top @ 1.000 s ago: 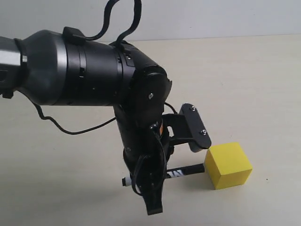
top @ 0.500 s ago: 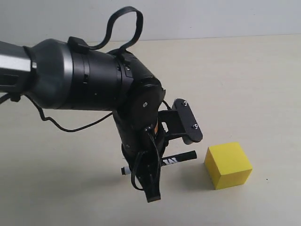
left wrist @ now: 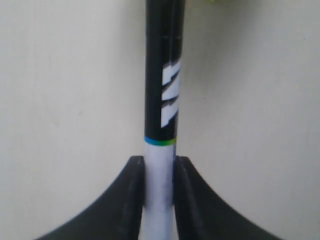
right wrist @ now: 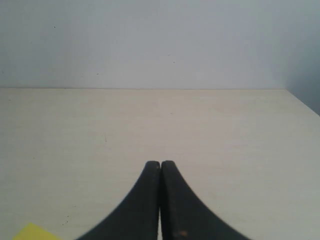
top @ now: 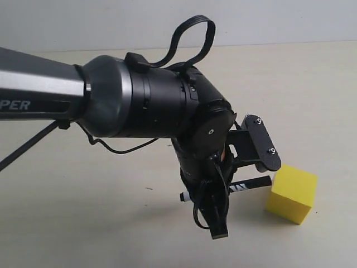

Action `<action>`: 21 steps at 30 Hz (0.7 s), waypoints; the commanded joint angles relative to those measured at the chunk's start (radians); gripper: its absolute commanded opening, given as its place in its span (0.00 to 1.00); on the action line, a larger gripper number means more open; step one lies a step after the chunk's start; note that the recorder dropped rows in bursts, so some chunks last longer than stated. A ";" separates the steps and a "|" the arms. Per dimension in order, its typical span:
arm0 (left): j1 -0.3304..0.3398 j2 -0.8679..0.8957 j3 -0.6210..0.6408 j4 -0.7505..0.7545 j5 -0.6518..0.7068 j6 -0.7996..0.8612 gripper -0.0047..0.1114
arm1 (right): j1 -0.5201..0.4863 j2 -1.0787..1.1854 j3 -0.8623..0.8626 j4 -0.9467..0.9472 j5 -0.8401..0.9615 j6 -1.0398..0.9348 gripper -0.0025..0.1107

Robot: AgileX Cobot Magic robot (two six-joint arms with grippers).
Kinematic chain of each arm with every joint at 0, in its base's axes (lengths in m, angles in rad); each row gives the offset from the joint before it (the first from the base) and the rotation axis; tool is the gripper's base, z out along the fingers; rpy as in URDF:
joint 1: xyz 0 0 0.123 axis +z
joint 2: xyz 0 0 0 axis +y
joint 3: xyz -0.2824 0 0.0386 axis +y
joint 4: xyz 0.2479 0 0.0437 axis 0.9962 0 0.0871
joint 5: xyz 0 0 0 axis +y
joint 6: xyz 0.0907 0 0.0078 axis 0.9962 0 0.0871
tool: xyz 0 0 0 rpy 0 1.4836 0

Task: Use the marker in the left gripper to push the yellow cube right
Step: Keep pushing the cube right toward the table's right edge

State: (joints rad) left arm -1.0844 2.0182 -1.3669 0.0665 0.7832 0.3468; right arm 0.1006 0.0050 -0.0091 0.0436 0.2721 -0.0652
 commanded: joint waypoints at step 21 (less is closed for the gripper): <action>-0.104 0.036 -0.018 0.040 0.052 -0.011 0.04 | -0.007 -0.005 0.004 0.004 -0.005 -0.009 0.02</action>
State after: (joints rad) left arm -1.1461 2.0531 -1.3739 0.0905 0.8251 0.3322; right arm 0.1006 0.0050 -0.0091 0.0436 0.2721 -0.0652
